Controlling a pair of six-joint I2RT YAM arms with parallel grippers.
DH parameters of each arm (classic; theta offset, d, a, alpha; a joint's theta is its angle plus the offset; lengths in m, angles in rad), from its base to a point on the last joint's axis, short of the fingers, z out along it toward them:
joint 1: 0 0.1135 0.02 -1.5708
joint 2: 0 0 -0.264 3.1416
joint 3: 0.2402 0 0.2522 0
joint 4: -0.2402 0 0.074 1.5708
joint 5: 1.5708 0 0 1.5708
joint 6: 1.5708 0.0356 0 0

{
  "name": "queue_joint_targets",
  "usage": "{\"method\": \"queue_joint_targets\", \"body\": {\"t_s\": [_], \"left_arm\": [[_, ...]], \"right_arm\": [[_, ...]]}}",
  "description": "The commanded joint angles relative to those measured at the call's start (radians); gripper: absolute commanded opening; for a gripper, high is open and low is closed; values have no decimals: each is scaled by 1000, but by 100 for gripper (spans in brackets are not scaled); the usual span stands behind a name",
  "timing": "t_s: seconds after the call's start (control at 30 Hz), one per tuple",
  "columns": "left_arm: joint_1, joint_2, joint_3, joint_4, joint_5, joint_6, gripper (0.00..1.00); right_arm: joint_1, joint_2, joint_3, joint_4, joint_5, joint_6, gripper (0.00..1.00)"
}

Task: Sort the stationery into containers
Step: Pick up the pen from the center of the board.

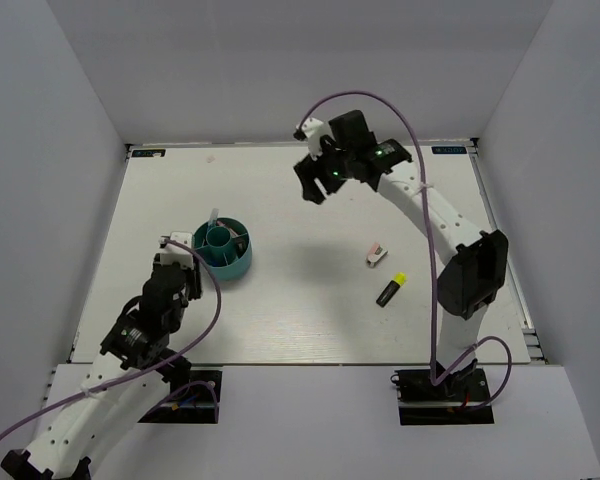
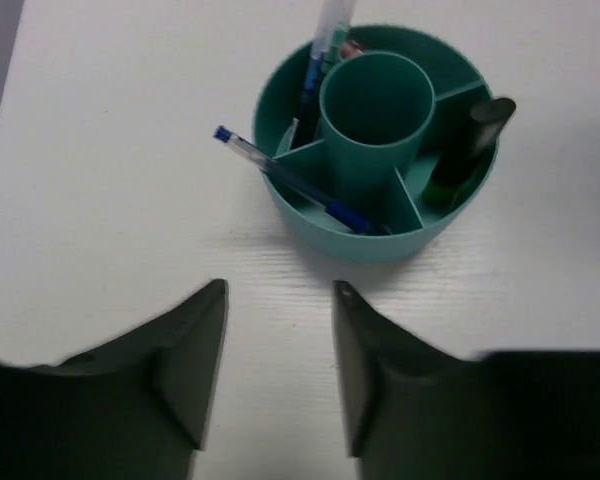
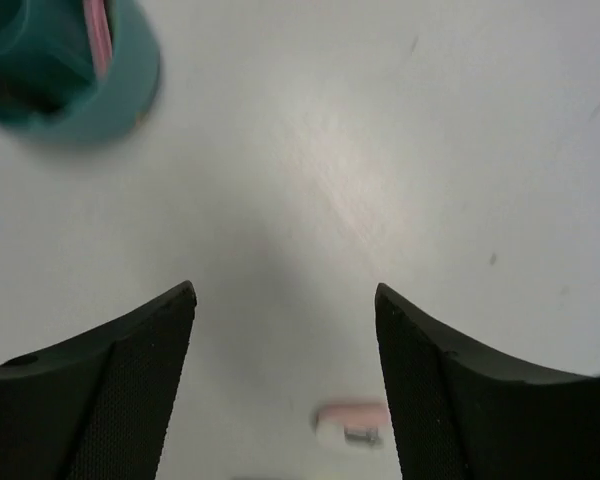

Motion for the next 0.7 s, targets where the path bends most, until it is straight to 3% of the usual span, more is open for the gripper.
{"method": "queue_joint_targets", "body": {"t_s": [0.0,0.07,0.1,0.13,0.17,0.2,0.3,0.33,0.37,0.4,0.5,0.67], "left_arm": [[-1,67,26,-16,98,-13,63],[1,121,35,-33,166,-13,96],[1,138,52,-38,192,-13,100],[2,176,56,-45,219,-14,100],[1,187,62,-59,232,-14,100],[1,195,73,-59,247,-13,100],[-1,218,76,-69,260,-13,100],[2,221,76,-72,257,-14,100],[1,225,79,-70,255,-16,100],[2,225,78,-70,260,-17,100],[1,227,79,-75,257,-16,100],[1,228,79,-76,254,-13,100]], "right_arm": [[-67,-6,11,-582,-192,-374,77],[-88,-61,-36,-774,-303,-548,77],[-119,-89,-72,-846,-319,-815,76],[-127,-117,-165,-877,-314,-921,70],[-140,-241,-309,-882,-287,-1018,65],[-160,-285,-469,-814,-258,-1263,61],[-208,-517,-806,-625,-147,-1611,61],[-228,-507,-810,-643,-138,-1664,63],[-236,-473,-783,-710,-167,-1699,76],[-249,-453,-770,-744,-215,-1727,81],[-266,-457,-805,-691,-239,-1818,81],[-266,-416,-810,-591,-267,-1836,81]]}}
